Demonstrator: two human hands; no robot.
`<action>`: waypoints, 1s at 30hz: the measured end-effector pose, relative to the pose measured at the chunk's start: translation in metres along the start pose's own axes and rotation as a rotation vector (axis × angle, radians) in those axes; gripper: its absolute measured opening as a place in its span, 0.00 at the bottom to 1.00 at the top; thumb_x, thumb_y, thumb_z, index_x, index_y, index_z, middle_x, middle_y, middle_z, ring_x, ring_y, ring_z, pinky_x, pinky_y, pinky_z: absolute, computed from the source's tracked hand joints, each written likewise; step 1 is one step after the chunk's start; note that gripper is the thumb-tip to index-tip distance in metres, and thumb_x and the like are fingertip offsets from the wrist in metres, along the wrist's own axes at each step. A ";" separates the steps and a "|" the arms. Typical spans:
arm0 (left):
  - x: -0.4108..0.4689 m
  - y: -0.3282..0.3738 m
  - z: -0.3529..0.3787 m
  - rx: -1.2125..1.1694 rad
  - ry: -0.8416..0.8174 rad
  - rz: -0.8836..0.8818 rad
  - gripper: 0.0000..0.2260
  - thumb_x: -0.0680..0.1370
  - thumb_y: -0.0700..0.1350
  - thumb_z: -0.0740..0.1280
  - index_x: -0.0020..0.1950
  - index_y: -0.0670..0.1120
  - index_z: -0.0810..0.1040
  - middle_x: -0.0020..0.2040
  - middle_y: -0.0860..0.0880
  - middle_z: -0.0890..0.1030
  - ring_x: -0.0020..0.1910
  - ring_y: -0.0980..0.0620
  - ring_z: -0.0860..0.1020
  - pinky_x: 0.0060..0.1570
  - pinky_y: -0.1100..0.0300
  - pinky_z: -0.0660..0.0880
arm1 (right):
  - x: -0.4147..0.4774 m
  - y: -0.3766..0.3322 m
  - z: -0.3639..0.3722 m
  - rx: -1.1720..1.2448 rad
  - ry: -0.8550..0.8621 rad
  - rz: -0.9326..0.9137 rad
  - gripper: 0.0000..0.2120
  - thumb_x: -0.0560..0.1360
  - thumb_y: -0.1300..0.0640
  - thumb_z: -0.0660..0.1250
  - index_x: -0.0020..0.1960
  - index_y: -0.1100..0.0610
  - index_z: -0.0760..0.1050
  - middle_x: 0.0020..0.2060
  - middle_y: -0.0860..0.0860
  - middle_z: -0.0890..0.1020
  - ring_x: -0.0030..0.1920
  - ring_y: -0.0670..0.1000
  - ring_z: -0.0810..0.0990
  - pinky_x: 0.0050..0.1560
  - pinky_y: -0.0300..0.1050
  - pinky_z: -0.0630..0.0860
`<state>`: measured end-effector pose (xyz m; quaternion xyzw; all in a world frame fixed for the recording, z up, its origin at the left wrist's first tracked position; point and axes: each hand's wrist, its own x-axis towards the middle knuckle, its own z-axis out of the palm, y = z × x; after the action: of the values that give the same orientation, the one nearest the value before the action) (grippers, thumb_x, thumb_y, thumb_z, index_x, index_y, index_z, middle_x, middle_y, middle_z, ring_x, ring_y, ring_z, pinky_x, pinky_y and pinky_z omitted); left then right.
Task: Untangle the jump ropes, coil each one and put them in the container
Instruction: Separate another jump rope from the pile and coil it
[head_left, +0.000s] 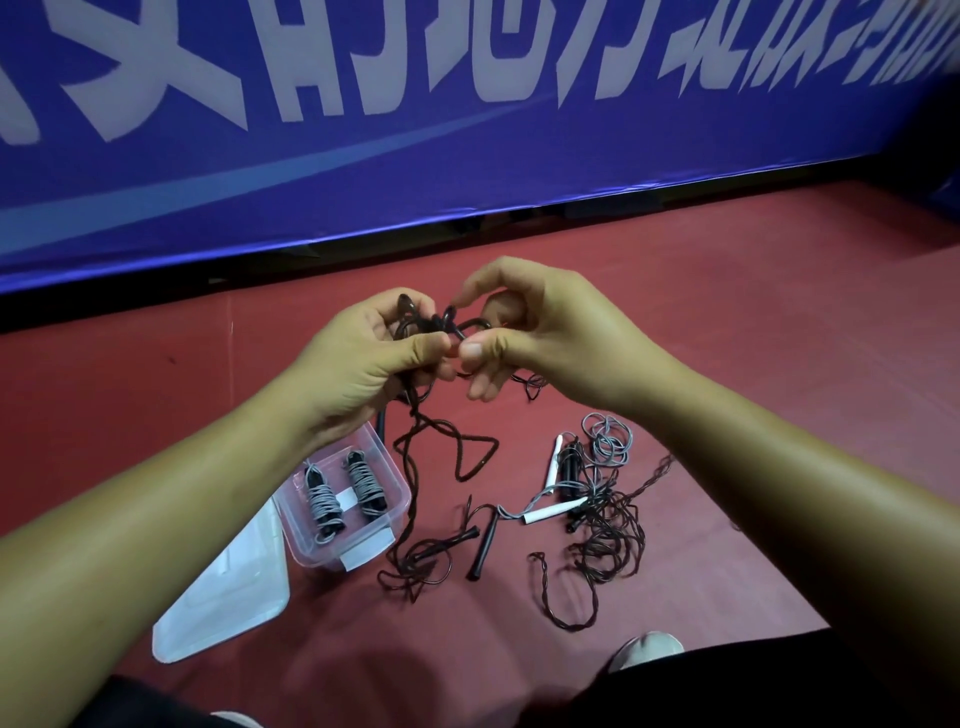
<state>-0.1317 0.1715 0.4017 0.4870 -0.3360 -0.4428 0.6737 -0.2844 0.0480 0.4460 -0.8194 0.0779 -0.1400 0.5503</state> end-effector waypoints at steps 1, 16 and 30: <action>0.000 0.001 0.001 -0.017 0.001 -0.001 0.30 0.54 0.51 0.85 0.46 0.44 0.74 0.35 0.48 0.81 0.31 0.52 0.80 0.33 0.64 0.74 | 0.000 0.002 -0.001 -0.021 0.033 -0.011 0.10 0.76 0.69 0.70 0.53 0.62 0.71 0.36 0.66 0.81 0.35 0.59 0.86 0.38 0.53 0.83; 0.000 -0.002 0.007 0.051 0.104 -0.035 0.05 0.72 0.36 0.66 0.47 0.40 0.74 0.34 0.44 0.82 0.32 0.50 0.82 0.32 0.65 0.75 | 0.001 0.017 -0.002 -0.564 0.164 -0.095 0.08 0.80 0.60 0.66 0.45 0.63 0.81 0.30 0.52 0.84 0.30 0.44 0.82 0.37 0.43 0.79; -0.005 0.011 0.002 0.333 -0.059 -0.021 0.05 0.70 0.39 0.67 0.44 0.39 0.75 0.33 0.45 0.82 0.29 0.51 0.80 0.30 0.64 0.73 | 0.000 0.014 -0.006 -0.157 -0.027 -0.010 0.18 0.80 0.66 0.64 0.69 0.57 0.74 0.34 0.53 0.82 0.34 0.52 0.84 0.38 0.45 0.81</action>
<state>-0.1328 0.1765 0.4125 0.5821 -0.4194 -0.4022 0.5688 -0.2854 0.0377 0.4352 -0.8624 0.0773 -0.1252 0.4844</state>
